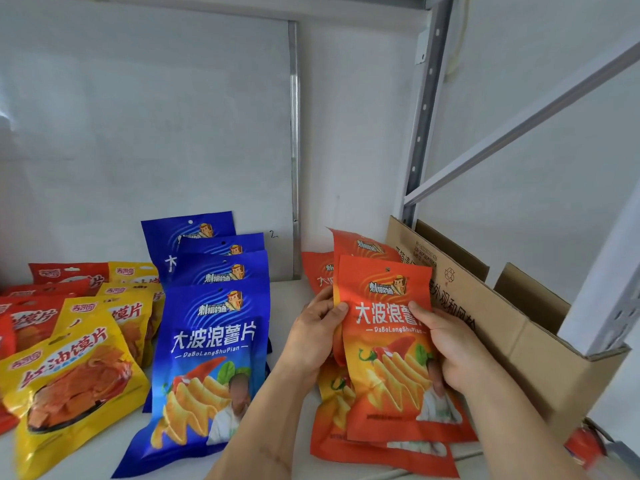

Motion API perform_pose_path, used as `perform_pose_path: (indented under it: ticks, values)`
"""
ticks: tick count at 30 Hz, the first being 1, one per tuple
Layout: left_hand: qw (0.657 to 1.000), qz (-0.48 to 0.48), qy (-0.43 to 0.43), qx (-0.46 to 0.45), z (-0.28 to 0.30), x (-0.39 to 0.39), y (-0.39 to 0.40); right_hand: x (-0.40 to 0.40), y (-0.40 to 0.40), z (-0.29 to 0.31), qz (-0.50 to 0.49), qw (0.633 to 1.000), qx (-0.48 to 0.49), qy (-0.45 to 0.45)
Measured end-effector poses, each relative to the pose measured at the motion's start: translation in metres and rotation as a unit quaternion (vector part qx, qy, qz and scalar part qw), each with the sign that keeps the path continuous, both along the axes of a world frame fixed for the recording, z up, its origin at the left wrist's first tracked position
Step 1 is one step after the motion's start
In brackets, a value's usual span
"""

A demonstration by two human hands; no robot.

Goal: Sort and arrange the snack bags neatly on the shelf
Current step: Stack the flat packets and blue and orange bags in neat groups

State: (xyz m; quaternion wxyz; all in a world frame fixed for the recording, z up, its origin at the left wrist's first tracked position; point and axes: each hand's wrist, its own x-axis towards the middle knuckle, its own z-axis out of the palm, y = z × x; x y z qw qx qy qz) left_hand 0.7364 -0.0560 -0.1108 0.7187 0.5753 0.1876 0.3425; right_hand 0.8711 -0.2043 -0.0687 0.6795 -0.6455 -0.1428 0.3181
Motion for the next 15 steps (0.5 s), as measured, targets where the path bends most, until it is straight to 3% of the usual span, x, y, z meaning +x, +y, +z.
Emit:
perform_pose_path:
  ticks: [5, 8, 11, 15]
  values:
    - [1.000, -0.012, 0.007, 0.004, 0.002, -0.006, -0.001, -0.001, -0.002, -0.001, -0.010, 0.999, 0.052, 0.005]
    - [0.992, 0.066, 0.077, 0.080, 0.007, -0.013, -0.007, -0.004, -0.003, -0.004, -0.022, 0.996, 0.082, 0.009]
    - [0.951, 0.183, 0.186, 0.164, 0.008, -0.022, -0.010, -0.005, -0.003, -0.006, -0.029, 0.996, 0.086, 0.016]
    - [0.955, 0.170, 0.193, 0.150, 0.007, -0.024, -0.013, -0.005, 0.000, -0.006, -0.031, 0.997, 0.064, 0.012]
